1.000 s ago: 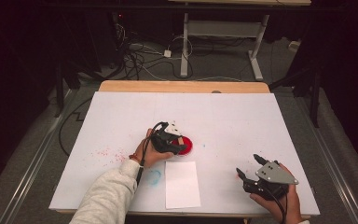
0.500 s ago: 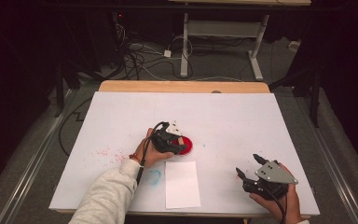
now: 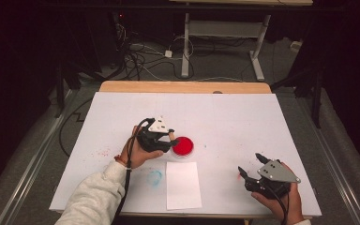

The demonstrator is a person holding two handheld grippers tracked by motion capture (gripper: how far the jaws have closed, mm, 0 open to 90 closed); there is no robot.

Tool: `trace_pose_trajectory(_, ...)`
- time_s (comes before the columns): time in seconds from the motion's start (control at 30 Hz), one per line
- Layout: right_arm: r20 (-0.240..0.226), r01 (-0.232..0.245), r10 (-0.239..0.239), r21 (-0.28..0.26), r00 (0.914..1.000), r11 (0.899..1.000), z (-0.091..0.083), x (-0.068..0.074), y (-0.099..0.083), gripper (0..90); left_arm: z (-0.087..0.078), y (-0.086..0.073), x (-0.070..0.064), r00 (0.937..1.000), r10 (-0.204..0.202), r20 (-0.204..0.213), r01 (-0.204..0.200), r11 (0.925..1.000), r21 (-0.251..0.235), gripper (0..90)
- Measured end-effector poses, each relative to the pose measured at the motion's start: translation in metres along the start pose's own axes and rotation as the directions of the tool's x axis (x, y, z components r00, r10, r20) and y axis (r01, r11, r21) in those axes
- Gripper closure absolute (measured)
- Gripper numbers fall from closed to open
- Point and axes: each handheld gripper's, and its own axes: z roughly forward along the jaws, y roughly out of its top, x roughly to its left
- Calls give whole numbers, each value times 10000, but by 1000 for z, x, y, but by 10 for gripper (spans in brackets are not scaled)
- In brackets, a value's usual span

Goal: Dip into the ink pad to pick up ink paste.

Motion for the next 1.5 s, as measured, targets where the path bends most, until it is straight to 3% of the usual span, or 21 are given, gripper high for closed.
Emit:
trace_pose_trajectory(0.47, -65, 31, -31, 46, 10000, 10000, 2, 0, 0, 294, -5, 13, -6, 9997, 215, -78, -217, 9993, -313, 521)
trace_pose_trajectory(0.83, -95, 46, -45, 25, 9999, 10000, 3, 1, 2, 294, -8, 27, -6, 9985, 537, -128, -540, 9983, -239, 521)
trace_pose_trajectory(1.1, -82, 36, -36, 8, 10000, 10000, 3, 0, 1, 290, 5, 36, -3, 9998, 158, 126, -153, 9993, -329, 521)
trace_pose_trajectory(1.5, -122, 185, -184, 74, 9998, 9998, -1, 2, -2, 287, 45, 27, -3, 9986, 126, 508, -164, 9971, 744, 521)
